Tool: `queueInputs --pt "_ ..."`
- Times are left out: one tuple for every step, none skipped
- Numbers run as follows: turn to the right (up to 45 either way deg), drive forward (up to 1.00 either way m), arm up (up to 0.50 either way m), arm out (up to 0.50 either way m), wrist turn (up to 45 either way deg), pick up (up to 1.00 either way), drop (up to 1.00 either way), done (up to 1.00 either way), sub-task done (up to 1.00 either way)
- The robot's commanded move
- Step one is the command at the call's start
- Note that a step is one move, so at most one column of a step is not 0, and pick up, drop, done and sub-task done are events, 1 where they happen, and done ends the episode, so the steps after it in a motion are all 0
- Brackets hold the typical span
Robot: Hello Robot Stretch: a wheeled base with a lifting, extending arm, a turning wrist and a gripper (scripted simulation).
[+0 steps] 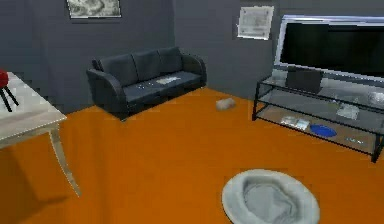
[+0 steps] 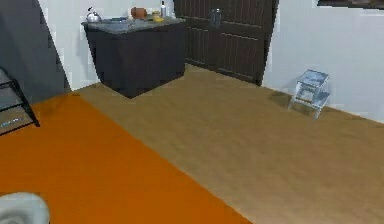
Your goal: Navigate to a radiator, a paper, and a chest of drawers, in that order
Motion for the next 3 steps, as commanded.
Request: queueInputs --pt "0.0 0.35 0.0 0.0 0.0 0.0 0.0 0.0 0.0" --pt "-12.0 0.0 0.0 0.0 0.0 0.0 0.0 0.0 0.0" --pt "0.0 0.65 0.0 0.0 0.0 0.0 0.0 0.0 0.0"
